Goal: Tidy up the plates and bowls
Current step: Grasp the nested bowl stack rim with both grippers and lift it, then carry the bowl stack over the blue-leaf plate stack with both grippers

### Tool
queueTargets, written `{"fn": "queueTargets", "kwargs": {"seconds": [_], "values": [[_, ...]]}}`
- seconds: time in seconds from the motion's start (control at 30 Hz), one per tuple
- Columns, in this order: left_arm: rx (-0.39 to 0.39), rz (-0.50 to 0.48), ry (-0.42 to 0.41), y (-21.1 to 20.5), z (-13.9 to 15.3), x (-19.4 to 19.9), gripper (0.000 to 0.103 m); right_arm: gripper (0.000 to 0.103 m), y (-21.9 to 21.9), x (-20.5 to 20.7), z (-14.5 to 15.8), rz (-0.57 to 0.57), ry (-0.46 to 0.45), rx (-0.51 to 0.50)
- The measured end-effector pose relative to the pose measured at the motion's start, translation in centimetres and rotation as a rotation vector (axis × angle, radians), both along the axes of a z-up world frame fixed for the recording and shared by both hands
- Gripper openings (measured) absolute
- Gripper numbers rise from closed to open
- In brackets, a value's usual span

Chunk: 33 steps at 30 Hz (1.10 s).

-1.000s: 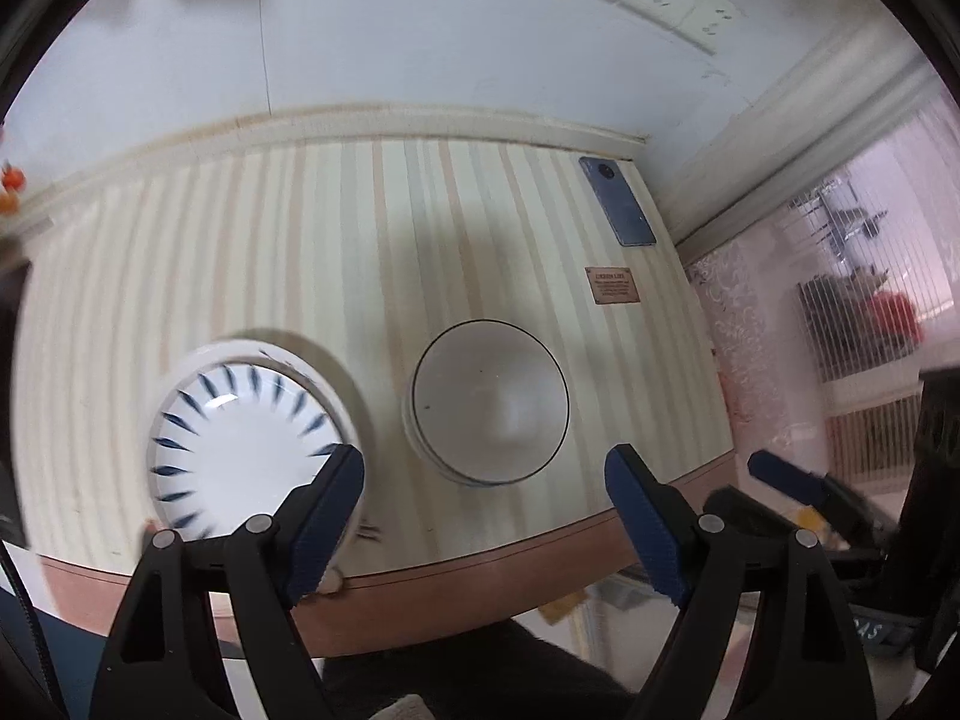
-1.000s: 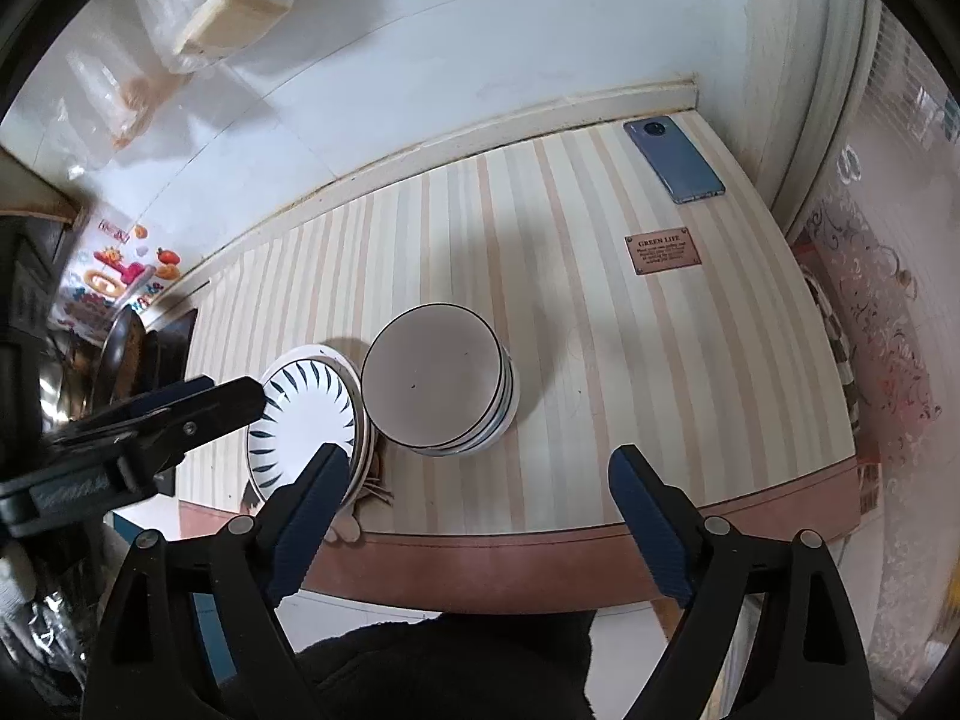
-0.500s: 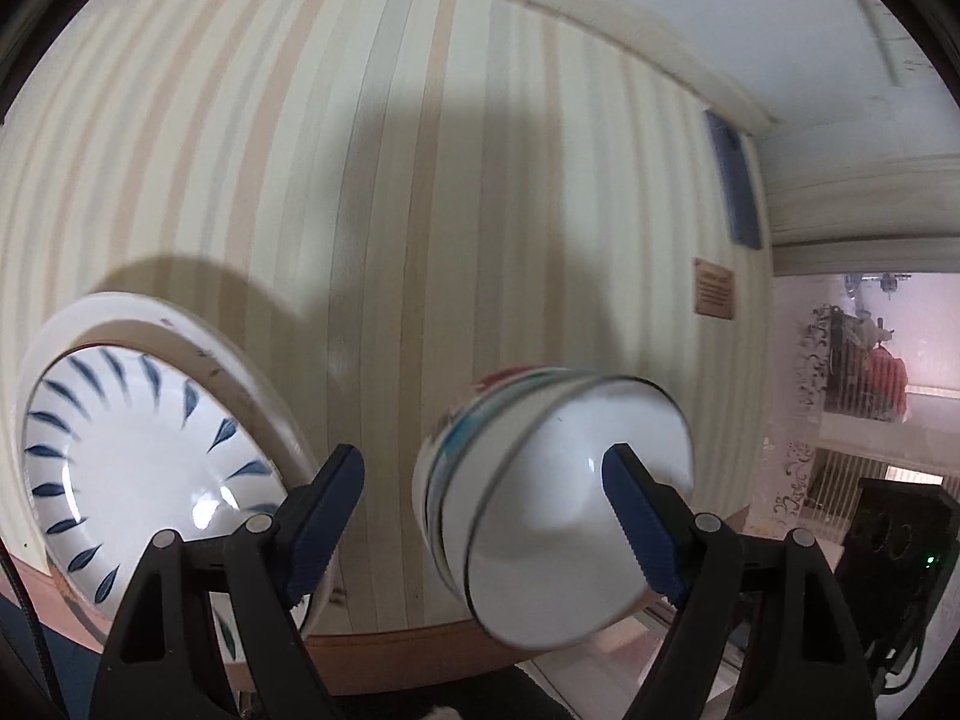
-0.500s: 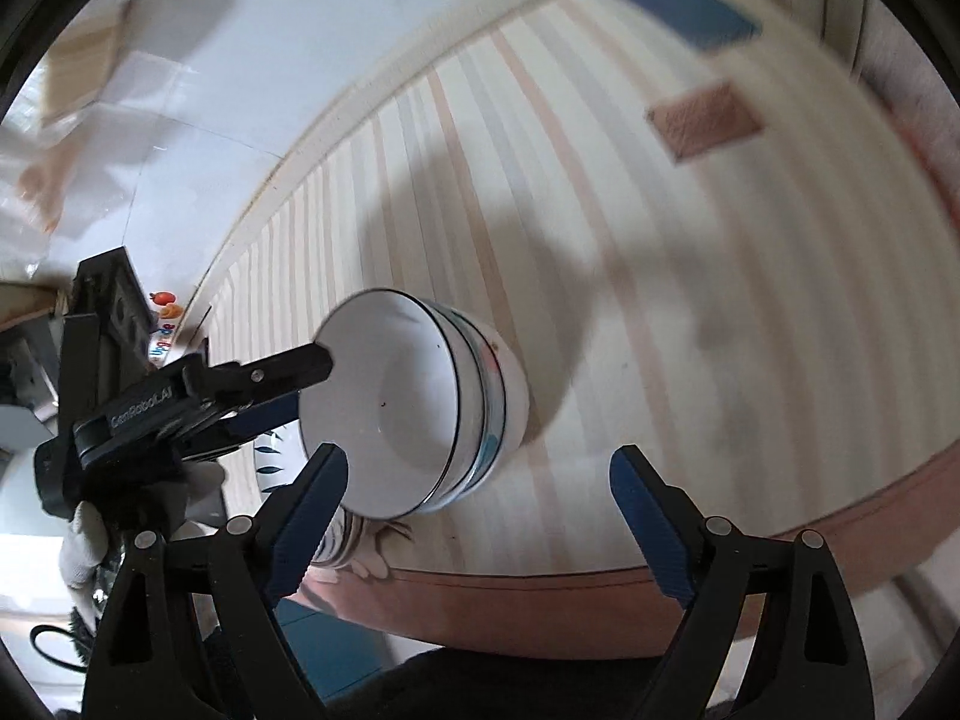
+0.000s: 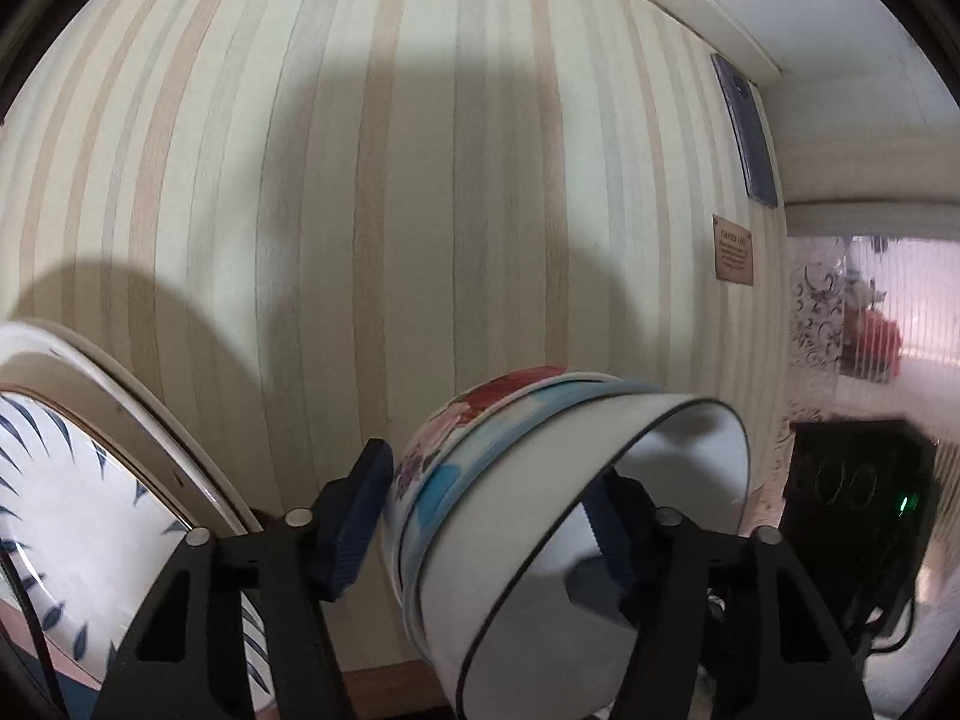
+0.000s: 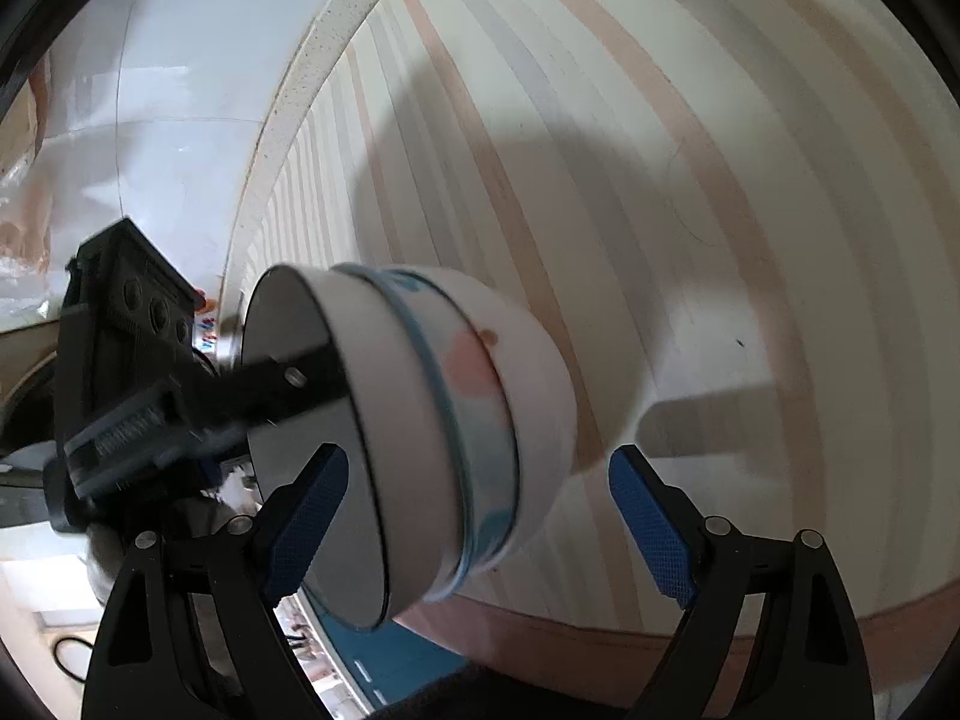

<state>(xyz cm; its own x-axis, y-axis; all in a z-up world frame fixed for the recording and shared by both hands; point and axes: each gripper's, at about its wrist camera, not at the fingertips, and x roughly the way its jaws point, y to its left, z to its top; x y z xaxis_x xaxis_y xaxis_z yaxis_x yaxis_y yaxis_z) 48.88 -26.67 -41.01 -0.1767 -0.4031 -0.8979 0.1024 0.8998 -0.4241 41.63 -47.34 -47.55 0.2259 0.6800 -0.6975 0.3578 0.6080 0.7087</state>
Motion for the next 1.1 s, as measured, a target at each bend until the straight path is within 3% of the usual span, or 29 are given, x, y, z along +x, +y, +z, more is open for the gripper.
{"fn": "queueTargets", "kwargs": {"seconds": [0.2,0.67,1.1], "values": [[0.002,-0.012,-0.039,0.2,0.5,-0.4,0.056,0.064,1.0,1.1,-1.1,0.015,0.006,-0.036],[-0.007,0.042,-0.073,1.2,2.1,-0.7,0.053,0.064,1.1,2.3,-0.3,0.036,-0.038,-0.076],[0.0,0.152,-0.14,6.3,6.9,-1.1,0.052,0.064,5.4,4.7,4.4,0.169,-0.098,-0.081]]}}
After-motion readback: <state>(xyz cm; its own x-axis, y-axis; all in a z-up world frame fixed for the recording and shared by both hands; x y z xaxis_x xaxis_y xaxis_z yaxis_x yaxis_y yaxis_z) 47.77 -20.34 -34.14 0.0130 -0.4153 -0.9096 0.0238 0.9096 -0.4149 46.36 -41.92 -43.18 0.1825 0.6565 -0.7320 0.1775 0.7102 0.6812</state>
